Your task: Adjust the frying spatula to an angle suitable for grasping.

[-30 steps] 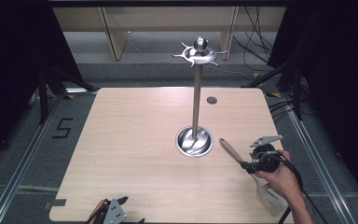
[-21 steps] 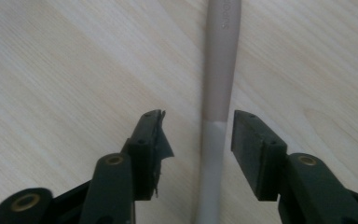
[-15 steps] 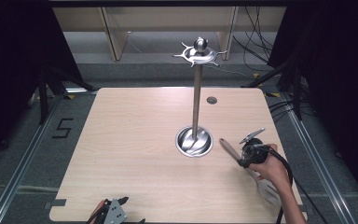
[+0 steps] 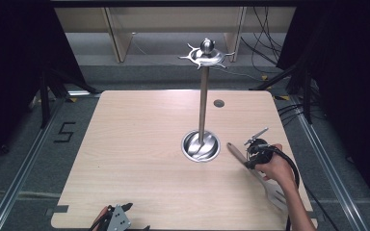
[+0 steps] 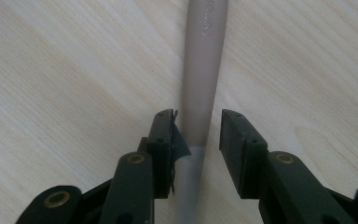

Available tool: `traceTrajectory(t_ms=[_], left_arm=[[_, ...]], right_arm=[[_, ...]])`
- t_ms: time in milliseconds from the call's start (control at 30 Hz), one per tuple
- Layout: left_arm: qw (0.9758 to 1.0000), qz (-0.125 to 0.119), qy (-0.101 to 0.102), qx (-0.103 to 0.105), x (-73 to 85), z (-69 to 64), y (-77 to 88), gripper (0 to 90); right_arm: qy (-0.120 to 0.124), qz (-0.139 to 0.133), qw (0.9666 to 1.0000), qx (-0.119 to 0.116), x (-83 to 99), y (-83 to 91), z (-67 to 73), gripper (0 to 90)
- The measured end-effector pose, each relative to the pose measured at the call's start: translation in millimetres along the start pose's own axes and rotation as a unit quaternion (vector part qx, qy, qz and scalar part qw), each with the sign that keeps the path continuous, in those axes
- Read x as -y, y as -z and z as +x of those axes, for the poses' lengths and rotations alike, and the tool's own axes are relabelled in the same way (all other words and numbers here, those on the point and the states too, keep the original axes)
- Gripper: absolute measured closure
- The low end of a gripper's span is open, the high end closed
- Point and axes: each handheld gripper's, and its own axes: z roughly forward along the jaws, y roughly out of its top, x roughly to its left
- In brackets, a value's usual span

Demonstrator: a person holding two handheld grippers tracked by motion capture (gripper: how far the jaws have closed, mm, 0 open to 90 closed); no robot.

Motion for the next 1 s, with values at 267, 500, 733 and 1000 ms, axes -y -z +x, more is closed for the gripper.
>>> traceTrajectory(t_ms=[267, 500, 733, 1000], left_arm=[[1.0, 0.002, -0.003, 0.002, -0.4, 0.1, 0.4, 15.2], [1.0, -0.004, 0.002, 0.002, 0.1, 0.0, -0.4, 15.2], [0.9999, -0.01, -0.004, -0.006, 0.3, 1.5, 0.1, 15.1], [0.9999, -0.01, -0.012, -0.007, 0.6, 1.9, 0.5, 15.2]], right_arm=[[0.001, 0.006, 0.9999, -0.013, -1.5, -8.2, -3.0, 67.2], [-0.005, 0.022, 0.9997, -0.014, -2.3, -11.7, -5.5, 68.3], [-0.003, 0.037, 0.9991, -0.019, -4.4, -13.2, -6.3, 70.5], [0.019, 0.056, 0.9982, -0.005, -11.0, -14.0, 0.0, 72.3]])
